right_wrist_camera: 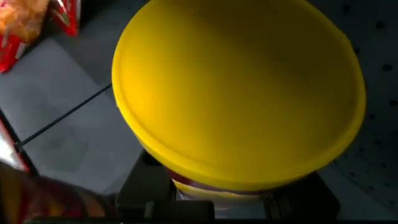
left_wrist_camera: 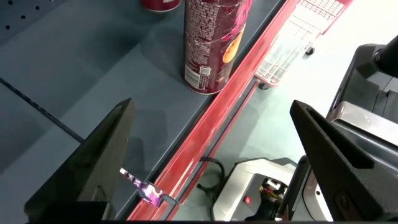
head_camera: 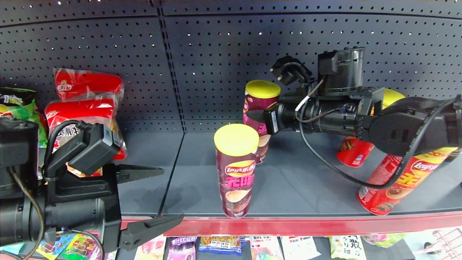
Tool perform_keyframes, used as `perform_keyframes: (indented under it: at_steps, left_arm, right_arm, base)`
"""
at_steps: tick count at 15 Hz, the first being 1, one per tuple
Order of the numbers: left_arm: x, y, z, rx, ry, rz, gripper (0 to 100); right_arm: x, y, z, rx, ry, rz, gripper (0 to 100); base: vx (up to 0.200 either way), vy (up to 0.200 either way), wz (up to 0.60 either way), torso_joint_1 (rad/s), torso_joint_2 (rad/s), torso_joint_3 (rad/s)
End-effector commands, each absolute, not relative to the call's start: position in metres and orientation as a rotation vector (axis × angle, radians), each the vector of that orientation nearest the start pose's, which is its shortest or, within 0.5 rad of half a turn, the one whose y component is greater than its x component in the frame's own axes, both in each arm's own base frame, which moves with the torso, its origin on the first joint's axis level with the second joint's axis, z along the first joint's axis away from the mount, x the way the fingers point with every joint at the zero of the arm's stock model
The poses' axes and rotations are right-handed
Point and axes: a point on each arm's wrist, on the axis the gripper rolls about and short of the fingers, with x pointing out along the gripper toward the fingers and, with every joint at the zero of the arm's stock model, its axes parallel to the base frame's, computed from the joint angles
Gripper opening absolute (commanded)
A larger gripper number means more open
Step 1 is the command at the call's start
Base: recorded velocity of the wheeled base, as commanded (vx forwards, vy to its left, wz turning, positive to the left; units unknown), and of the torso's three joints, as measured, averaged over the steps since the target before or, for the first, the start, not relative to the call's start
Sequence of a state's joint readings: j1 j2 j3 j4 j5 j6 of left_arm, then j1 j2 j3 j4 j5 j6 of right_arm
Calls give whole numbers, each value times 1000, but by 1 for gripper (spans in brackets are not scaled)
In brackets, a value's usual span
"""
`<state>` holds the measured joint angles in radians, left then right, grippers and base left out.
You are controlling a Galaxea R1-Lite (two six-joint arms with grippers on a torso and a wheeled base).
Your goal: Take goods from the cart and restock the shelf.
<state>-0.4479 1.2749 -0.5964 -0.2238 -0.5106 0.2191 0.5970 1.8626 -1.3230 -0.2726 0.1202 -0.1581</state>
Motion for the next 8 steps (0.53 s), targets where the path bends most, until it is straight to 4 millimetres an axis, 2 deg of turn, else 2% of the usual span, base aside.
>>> perform_keyframes:
  at_steps: [1,8]
  left_arm:
    - [163,-90,190,183,376,-990,100]
    - [163,-91,190,183,380,-990,100]
  right_arm:
    - [316,218,229,-219,218,733,0]
    - [331,227,227,-217,205,701,0]
  base:
    - [0,0,0,0,0,0]
    - [0,0,0,0,0,0]
